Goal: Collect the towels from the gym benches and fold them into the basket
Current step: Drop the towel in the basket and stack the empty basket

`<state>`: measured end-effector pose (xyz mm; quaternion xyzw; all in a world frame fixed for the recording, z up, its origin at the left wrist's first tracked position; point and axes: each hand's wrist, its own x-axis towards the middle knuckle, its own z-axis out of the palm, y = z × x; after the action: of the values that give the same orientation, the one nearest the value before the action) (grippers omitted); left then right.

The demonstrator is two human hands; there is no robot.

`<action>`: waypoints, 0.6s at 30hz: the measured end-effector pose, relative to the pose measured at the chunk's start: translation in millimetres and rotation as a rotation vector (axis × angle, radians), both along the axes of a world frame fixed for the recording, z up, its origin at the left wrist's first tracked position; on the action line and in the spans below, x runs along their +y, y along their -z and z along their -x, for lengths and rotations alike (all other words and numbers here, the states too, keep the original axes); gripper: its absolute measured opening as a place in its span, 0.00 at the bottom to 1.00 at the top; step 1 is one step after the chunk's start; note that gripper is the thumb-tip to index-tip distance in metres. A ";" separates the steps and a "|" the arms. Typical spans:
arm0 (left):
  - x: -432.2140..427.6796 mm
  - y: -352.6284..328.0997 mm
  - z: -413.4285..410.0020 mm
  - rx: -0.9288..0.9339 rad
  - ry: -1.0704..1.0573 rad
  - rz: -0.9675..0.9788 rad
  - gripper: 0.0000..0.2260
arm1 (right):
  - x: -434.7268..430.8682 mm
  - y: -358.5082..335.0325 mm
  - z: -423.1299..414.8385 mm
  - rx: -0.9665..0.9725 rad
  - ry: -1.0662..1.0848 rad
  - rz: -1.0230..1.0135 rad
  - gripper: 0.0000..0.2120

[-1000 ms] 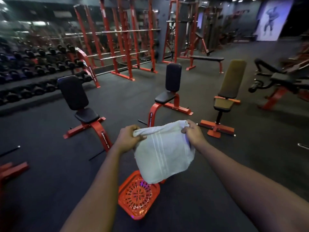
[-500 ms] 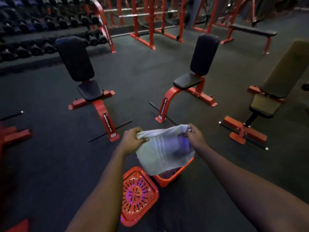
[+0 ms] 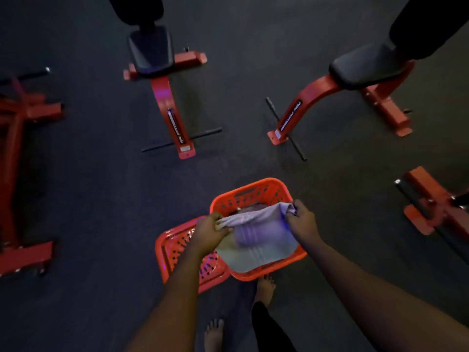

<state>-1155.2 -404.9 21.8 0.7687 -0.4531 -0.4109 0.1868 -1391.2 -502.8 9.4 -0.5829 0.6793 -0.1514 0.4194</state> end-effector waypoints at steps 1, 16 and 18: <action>-5.9 10.4 3.0 0.007 -0.023 -0.021 0.07 | -9.7 7.1 0.5 0.017 -0.019 -0.027 0.12; 11.7 53.7 -29.0 -0.069 -0.362 -0.056 0.12 | 7.8 56.2 -77.1 0.058 -0.315 -0.258 0.12; 38.2 65.3 -43.2 -0.058 -0.382 -0.085 0.13 | 39.5 67.0 -106.1 0.037 -0.381 -0.276 0.10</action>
<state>-1112.0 -366.7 -43.5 0.8594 -0.2864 -0.3645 0.2155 -1285.1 -463.3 -57.6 -0.6404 0.5790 0.0353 0.5034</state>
